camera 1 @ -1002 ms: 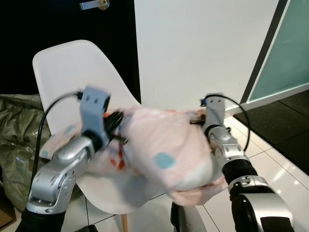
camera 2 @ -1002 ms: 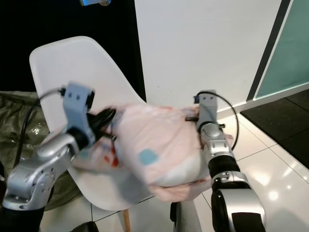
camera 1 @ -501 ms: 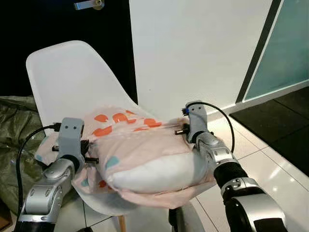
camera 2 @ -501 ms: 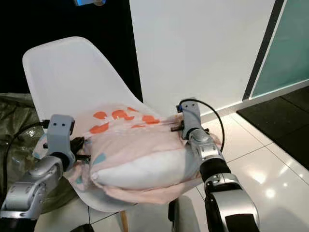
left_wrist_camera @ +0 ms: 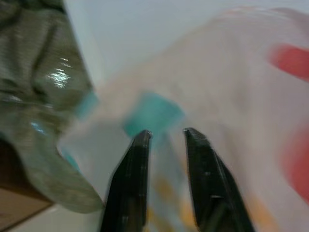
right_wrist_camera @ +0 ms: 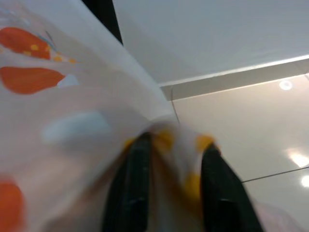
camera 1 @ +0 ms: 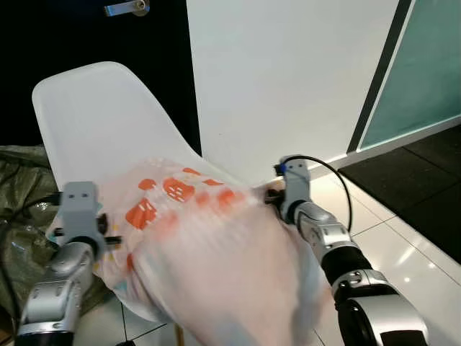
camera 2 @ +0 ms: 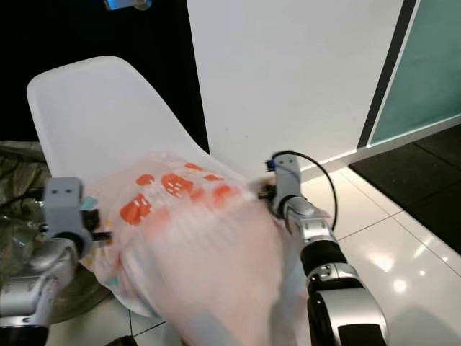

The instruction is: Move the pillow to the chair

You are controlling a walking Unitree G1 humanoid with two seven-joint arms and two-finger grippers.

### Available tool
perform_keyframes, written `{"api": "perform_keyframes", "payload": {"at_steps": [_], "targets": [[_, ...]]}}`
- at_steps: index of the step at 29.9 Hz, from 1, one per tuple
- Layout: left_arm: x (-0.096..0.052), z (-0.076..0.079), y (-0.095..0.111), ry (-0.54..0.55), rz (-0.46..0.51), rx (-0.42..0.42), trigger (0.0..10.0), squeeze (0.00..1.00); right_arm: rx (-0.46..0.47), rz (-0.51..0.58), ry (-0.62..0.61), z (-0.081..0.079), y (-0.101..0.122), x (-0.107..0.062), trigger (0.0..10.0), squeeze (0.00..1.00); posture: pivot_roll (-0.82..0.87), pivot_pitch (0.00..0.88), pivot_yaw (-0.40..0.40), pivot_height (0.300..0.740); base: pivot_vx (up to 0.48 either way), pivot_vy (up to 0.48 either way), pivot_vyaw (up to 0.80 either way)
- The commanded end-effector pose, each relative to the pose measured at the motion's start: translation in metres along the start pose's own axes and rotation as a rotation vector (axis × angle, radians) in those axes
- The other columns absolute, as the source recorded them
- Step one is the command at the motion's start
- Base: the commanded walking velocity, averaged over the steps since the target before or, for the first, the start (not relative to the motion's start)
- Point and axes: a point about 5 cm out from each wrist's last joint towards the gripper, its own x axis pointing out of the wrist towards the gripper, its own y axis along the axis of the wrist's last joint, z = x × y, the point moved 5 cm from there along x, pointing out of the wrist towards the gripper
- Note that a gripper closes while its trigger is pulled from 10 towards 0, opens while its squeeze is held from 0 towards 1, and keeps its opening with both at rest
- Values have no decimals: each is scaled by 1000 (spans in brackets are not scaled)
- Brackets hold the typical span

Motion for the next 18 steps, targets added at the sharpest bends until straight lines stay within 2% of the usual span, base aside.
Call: {"api": "perform_keyframes", "payload": {"at_steps": [1,7,10,15,16,17,18], "targets": [[0,-8,-5,34,-12,48,10000,1000,1,44,32,-8,11,1,10000,1000,-84,64,-8,407,0,0,0],[-3,-25,-2,101,-23,136,10000,1000,-6,47,21,-2,13,0,10000,1000,-82,54,-11,407,0,0,0],[-5,-33,-3,134,-26,142,10000,1000,0,59,18,2,16,0,10000,1000,-78,43,-17,407,0,0,0],[-10,-41,1,169,-7,121,10000,1000,33,125,-12,13,29,-3,10000,1000,-76,32,-21,407,0,0,0],[-11,-38,9,158,29,94,10000,1000,33,146,-33,18,34,-4,10000,1000,-78,25,-21,407,0,0,0],[-12,-31,21,127,81,36,10000,1000,55,177,-52,24,41,-6,10000,898,-77,23,-22,407,0,0,0],[-13,-26,29,103,118,-5,10000,1000,71,198,-64,28,45,-7,10000,898,-77,23,-22,407,0,0,0]]}}
